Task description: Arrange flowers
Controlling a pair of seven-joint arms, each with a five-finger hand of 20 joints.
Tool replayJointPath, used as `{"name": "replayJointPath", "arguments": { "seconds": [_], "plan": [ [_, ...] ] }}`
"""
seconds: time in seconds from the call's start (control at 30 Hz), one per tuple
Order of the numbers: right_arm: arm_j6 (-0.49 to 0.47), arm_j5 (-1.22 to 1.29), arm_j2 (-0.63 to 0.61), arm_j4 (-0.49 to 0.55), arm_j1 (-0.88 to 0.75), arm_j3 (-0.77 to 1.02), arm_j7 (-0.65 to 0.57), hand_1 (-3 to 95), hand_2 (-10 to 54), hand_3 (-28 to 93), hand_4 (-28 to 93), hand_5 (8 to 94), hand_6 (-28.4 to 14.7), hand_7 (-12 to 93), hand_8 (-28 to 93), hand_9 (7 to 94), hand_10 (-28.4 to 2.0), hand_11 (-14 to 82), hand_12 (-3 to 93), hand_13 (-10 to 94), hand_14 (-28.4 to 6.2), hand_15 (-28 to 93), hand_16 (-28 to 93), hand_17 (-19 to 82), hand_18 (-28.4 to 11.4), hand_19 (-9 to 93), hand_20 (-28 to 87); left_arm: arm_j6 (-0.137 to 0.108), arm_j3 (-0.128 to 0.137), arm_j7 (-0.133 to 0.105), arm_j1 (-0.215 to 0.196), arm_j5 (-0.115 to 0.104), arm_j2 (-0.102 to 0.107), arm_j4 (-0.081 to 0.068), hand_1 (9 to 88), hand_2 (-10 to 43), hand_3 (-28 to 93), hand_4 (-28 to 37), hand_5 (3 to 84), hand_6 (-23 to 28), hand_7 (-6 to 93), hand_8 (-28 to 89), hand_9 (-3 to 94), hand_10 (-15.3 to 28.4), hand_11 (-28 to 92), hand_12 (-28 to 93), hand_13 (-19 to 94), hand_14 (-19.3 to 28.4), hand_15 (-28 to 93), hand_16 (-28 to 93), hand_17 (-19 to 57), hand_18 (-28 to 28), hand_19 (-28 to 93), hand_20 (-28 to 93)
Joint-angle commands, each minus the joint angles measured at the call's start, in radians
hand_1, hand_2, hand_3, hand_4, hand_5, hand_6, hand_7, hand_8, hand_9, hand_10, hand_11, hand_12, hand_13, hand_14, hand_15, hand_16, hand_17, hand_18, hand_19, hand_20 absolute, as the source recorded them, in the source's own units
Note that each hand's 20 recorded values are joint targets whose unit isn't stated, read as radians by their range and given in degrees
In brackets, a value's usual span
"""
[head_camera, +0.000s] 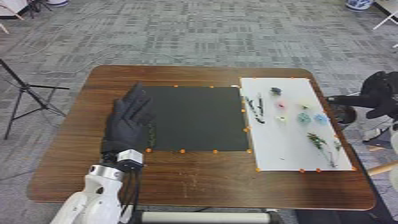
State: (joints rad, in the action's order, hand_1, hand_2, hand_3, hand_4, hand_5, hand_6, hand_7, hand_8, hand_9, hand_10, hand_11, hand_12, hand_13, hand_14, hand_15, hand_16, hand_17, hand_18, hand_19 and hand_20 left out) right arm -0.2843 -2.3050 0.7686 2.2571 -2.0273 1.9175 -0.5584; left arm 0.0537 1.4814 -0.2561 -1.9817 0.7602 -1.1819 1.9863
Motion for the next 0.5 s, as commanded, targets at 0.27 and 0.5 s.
{"name": "replayJointPath", "arguments": {
  "seconds": [0.27, 0.5],
  "plan": [
    [-0.026, 0.003, 0.09, -0.007, -0.22, 0.05, -0.045, 35.2, -9.4, 20, -18, 60.8, -2.5, 39, -12, 60.8, -14.2, 57.0, 40.2, 63, -12.1, 81, 33, 26, -22.7, 81, 43, -0.124, 0.109, -0.005, -0.132, 0.022, 0.059, 0.049, 27.4, -1.4, 50, -27.2, 22.3, -0.4, 16.0, -9, 17.6, 8.7, 8, 19, 14, 11.5, 3, 10, -14.7, 19.5, 39, 7],
    [-0.047, -0.012, 0.059, -0.069, -0.131, -0.053, -0.029, 35.4, -9.3, 22, -20, 61.1, -2.4, 39, -12, 61.0, -14.3, 57.4, 39.5, 63, -12.2, 82, 33, 26, -22.7, 81, 43, -0.132, 0.134, -0.005, -0.134, 0.015, 0.112, 0.038, 27.3, -1.3, 50, -27.2, 22.2, -0.4, 15.9, -9, 17.4, 8.7, 8, 19, 14, 11.4, 3, 10, -14.8, 19.4, 39, 7]
  ]
}}
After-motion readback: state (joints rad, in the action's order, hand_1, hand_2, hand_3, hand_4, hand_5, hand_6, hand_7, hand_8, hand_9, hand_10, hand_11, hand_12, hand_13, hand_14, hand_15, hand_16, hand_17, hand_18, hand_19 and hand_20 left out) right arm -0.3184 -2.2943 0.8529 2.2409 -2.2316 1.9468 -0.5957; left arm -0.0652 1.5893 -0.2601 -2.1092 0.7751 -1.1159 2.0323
